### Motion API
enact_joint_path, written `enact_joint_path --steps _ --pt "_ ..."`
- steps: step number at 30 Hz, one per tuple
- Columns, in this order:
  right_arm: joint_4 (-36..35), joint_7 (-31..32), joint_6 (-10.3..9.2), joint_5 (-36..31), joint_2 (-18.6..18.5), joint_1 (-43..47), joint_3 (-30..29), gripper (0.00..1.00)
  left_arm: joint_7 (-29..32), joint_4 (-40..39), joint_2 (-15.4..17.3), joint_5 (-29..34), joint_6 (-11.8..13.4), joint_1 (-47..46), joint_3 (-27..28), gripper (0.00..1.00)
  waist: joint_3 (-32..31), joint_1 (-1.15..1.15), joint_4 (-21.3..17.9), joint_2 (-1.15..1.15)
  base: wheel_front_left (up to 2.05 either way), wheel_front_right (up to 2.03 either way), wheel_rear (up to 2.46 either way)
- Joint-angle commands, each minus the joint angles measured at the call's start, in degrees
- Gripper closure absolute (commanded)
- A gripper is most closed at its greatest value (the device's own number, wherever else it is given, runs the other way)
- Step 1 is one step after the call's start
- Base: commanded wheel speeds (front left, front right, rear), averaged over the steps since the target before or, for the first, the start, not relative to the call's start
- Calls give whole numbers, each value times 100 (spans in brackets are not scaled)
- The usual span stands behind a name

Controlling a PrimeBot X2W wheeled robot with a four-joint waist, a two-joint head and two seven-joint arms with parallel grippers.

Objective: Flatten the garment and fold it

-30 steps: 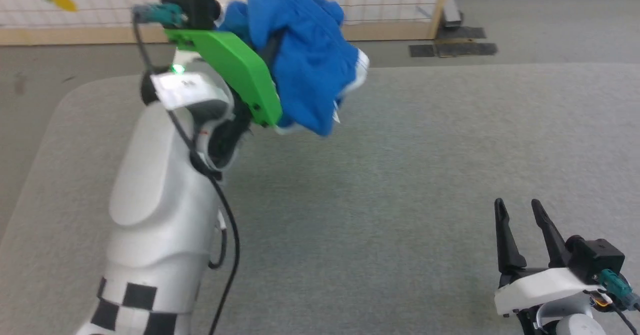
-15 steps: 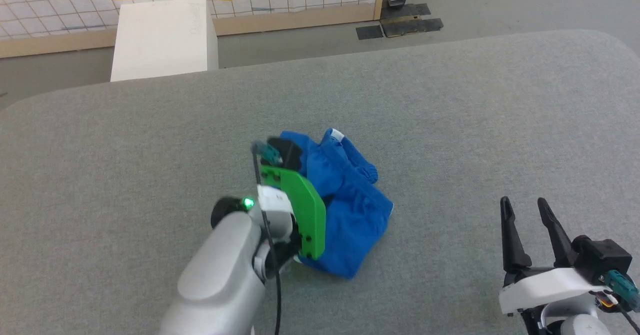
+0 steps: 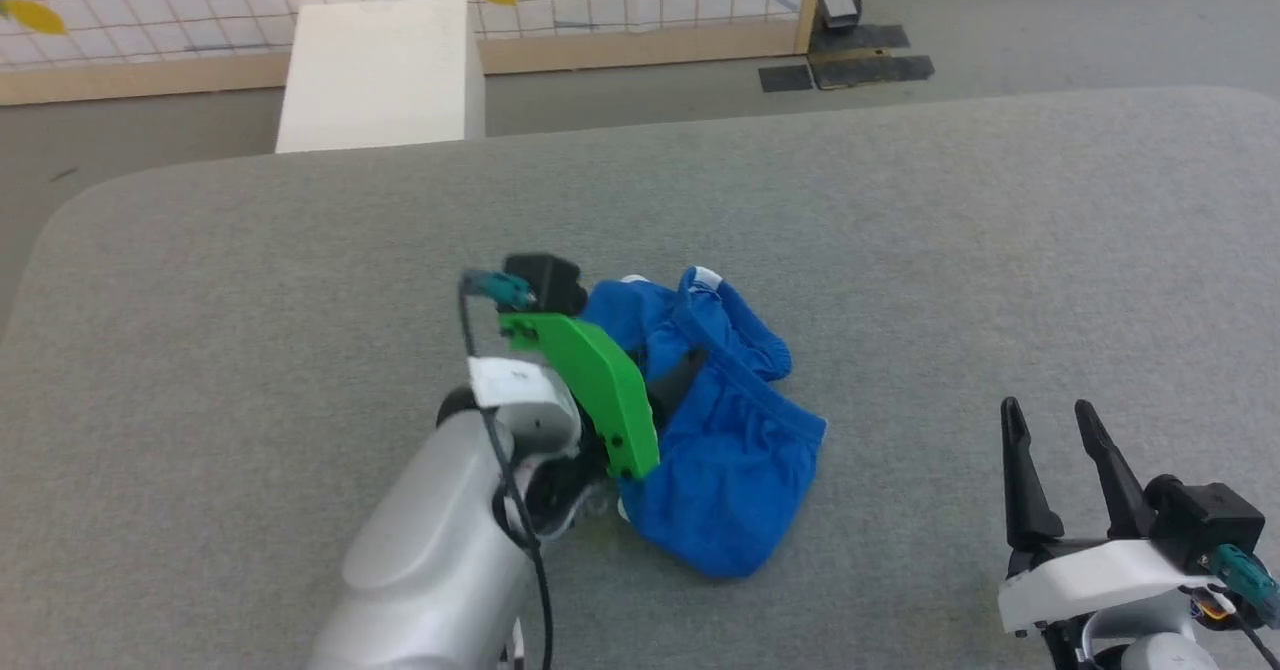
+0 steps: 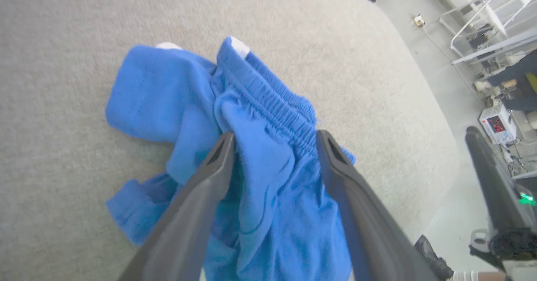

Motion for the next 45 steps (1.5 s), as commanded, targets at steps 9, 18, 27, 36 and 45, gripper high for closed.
enact_joint_path --steps 9,18,27,36,45 --pt "10 -29 -8 30 5 117 35 0 -1615 -714 403 116 99 -5 877 0 -330 0 486 0 0 0 0" --pt "10 -29 -8 -1 5 182 59 0 -3202 -949 1126 824 394 861 1385 0 -472 0 653 0 0 0 0" --pt "20 -29 -8 -11 5 240 58 0 -3615 -1195 1410 1196 811 2079 1434 0 -465 0 674 0 0 0 0" --pt "58 255 -8 17 5 8 175 0 -3763 -1418 1232 1184 1004 2460 1485 0 -308 0 747 0 0 0 0" --pt "-92 2344 -8 -160 -121 -1148 1028 0 -3756 -1521 1235 1234 1045 2433 1429 0 -48 0 789 0 0 0 0"
